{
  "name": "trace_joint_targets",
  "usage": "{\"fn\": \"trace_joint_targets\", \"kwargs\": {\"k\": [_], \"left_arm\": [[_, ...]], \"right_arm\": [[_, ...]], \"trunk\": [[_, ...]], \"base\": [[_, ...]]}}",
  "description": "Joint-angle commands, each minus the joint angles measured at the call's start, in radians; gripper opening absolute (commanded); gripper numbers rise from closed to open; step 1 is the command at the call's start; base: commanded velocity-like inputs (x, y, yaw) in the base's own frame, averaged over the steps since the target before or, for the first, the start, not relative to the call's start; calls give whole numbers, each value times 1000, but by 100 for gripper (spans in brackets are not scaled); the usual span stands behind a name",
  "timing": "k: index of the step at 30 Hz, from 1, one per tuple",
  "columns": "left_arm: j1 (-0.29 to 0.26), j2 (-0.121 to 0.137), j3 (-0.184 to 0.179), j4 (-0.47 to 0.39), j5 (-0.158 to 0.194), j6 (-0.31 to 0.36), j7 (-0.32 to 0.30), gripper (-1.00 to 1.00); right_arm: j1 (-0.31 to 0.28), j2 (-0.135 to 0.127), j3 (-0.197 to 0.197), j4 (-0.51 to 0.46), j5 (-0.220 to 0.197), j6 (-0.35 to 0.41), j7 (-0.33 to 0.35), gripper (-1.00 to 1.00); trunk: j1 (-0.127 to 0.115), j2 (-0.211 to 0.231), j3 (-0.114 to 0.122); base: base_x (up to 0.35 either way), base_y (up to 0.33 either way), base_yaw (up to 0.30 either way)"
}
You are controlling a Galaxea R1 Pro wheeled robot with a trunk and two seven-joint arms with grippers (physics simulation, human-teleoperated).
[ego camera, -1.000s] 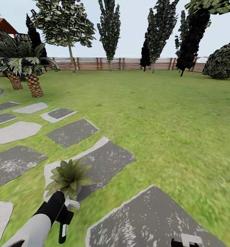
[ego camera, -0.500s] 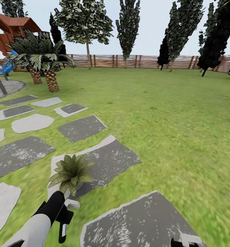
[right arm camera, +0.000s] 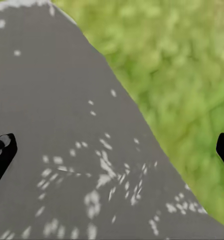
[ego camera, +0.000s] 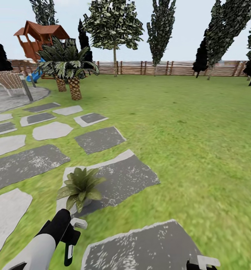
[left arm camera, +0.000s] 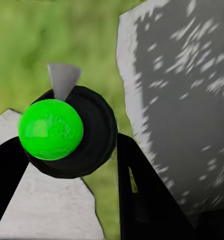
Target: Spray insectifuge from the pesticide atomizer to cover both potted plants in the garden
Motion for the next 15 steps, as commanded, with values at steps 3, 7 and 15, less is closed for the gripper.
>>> {"fn": "trace_joint_targets", "kwargs": {"k": [3,7,15], "left_arm": [[-1,-1,7,-3,-11,3,-8,-100],[-1,-1,7,-3,-11,3,-8,-100],[-1,-1,10,-3,-11,3,-7,-100]], "right_arm": [[0,0,-7,1,11,-3,-3,100],[0,0,-7,1,11,-3,-3,100],[0,-1,-8,1,12,-3,-3,100]], "trunk": [[0,0,-1],[0,0,-1],[0,0,-1]], "base": [[132,-293,277],[59,-305,277],[4,-310,194]]}}
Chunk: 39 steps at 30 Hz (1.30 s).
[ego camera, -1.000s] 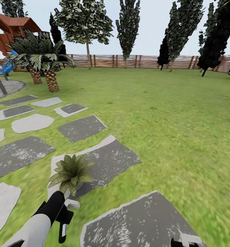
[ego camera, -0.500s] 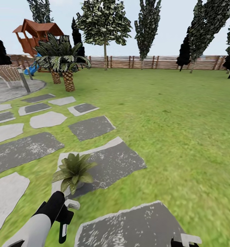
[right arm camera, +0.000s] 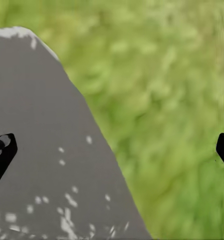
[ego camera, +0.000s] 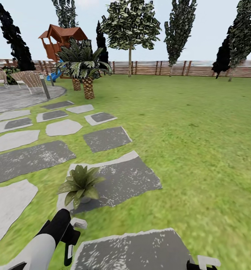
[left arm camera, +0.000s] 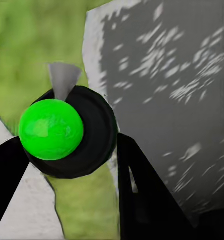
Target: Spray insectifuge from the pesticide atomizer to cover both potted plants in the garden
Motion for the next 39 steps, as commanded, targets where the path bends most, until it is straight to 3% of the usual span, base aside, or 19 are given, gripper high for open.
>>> {"fn": "trace_joint_targets", "kwargs": {"k": [1,8,12,14,17,22,24,26,30,32,35,36,39], "left_arm": [[-1,-1,8,-2,-10,3,-8,-100],[-1,-6,7,-2,-5,3,-9,-100],[-14,-52,0,-1,11,10,-28,-100],[-19,-57,-5,0,13,21,-79,-100],[-88,-40,-25,7,-5,135,-236,-100],[-187,30,-90,52,-34,187,-360,-100],[-244,67,-129,108,-69,192,-414,-100],[-291,89,-167,166,-112,192,-487,-100],[-342,152,-186,175,-239,186,-654,-100],[-375,156,-194,178,-321,185,-721,-100],[-389,147,-207,178,-476,183,-840,-100],[-388,147,-209,177,-497,182,-870,-100],[-387,148,-211,175,-508,182,-887,-100]], "right_arm": [[-1,-1,-7,1,11,-3,-3,100],[-1,-4,-7,1,14,-3,-3,100],[-1,-1,-7,0,12,-4,-6,100],[-1,1,-7,0,12,-4,-7,100],[-1,0,-7,0,11,-3,-7,100],[-1,0,-8,0,11,-3,-8,100],[-1,0,-8,0,10,-3,-8,100],[-1,0,-8,0,10,-3,-8,100],[-1,0,-8,0,11,-3,-8,100],[-1,0,-8,1,11,-3,-8,100],[-1,0,-8,0,11,-3,-8,100],[-1,0,-8,0,11,-3,-8,100],[-1,0,-8,0,12,-4,-8,100]], "trunk": [[0,0,-1],[0,0,-1],[0,0,-1],[0,0,-1],[0,0,-1],[0,0,-1],[0,0,-1],[0,0,-1],[0,0,-1],[0,0,-1],[0,0,-1],[0,0,-1],[0,0,-1]], "base": [[0,-310,19],[87,-292,3],[227,-174,11],[74,-36,169],[17,-8,252],[2,-1,274],[0,0,278],[0,0,278],[0,0,278],[0,0,278],[58,0,241],[265,0,69],[309,0,26]]}}
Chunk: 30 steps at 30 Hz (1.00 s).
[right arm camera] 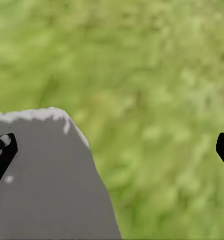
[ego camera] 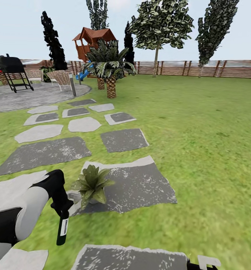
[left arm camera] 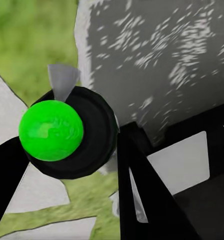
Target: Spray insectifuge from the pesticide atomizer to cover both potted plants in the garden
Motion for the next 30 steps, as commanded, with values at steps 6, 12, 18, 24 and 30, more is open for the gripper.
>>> {"fn": "trace_joint_targets", "kwargs": {"k": [6,12,18,24,30], "left_arm": [[1,-2,6,-1,-15,8,-15,-100],[-2,-2,-35,0,-14,-5,-16,-100],[-5,-5,-60,0,-15,-19,-48,-100],[-11,-5,-188,-9,-15,-20,-176,-100],[-3,-2,-223,-11,-14,-21,-176,-100]], "right_arm": [[-1,0,-7,2,10,-3,-4,100],[-1,0,-7,1,10,-3,-4,100],[-1,0,-7,2,11,-3,-4,100],[-1,0,-7,1,11,-3,-4,100],[-1,0,-7,2,10,-3,-5,100]], "trunk": [[0,0,-1],[0,0,-1],[0,0,-1],[0,0,-1],[0,0,-1]], "base": [[335,-18,4],[302,-175,202],[243,-234,274],[63,-299,70],[1,-176,118]]}}
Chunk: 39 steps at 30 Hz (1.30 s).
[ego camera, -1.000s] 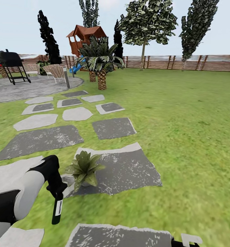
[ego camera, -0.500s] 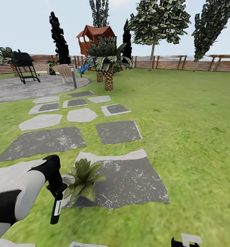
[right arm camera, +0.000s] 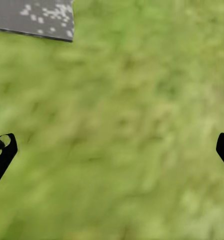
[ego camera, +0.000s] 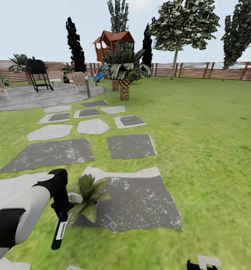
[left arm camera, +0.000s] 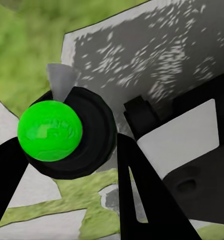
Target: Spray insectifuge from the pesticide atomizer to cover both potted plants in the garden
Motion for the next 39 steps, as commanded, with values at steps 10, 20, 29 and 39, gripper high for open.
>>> {"fn": "trace_joint_targets", "kwargs": {"k": [10,20,29,39], "left_arm": [[12,-7,-4,-1,-7,10,-9,-100],[11,-7,-10,-1,-9,11,-9,-100],[11,-3,-13,-1,-10,11,-9,-100],[11,6,-16,-1,-12,11,-9,-100]], "right_arm": [[-1,0,-7,1,10,-3,-3,100],[-1,-11,-6,2,12,-3,-1,100],[-1,-3,-6,1,11,-3,-2,100],[-1,-2,-6,1,11,-3,-2,100]], "trunk": [[0,0,-1],[0,0,-1],[0,0,-1],[0,0,-1]], "base": [[7,-34,246],[90,-251,8],[92,-259,156],[-135,-113,277]]}}
